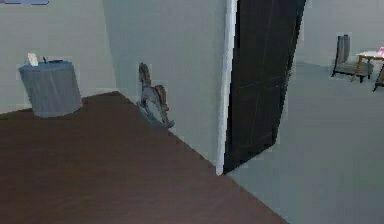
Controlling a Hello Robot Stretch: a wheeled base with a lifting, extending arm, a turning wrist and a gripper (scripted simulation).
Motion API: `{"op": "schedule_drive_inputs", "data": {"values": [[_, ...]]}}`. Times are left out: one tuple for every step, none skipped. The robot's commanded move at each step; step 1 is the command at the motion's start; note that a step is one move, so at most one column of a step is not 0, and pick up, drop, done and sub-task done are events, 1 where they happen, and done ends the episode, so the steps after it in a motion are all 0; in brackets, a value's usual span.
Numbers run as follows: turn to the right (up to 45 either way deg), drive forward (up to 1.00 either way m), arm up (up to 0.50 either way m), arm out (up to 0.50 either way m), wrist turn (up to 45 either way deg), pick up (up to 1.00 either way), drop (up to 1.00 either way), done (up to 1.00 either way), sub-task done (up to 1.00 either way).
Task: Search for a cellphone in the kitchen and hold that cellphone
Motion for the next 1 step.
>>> {"op": "schedule_drive_inputs", "data": {"values": [[39.0, 0.00, 0.00, 0.00, 0.0, 0.00, 0.00, 0.00, 0.00]]}}
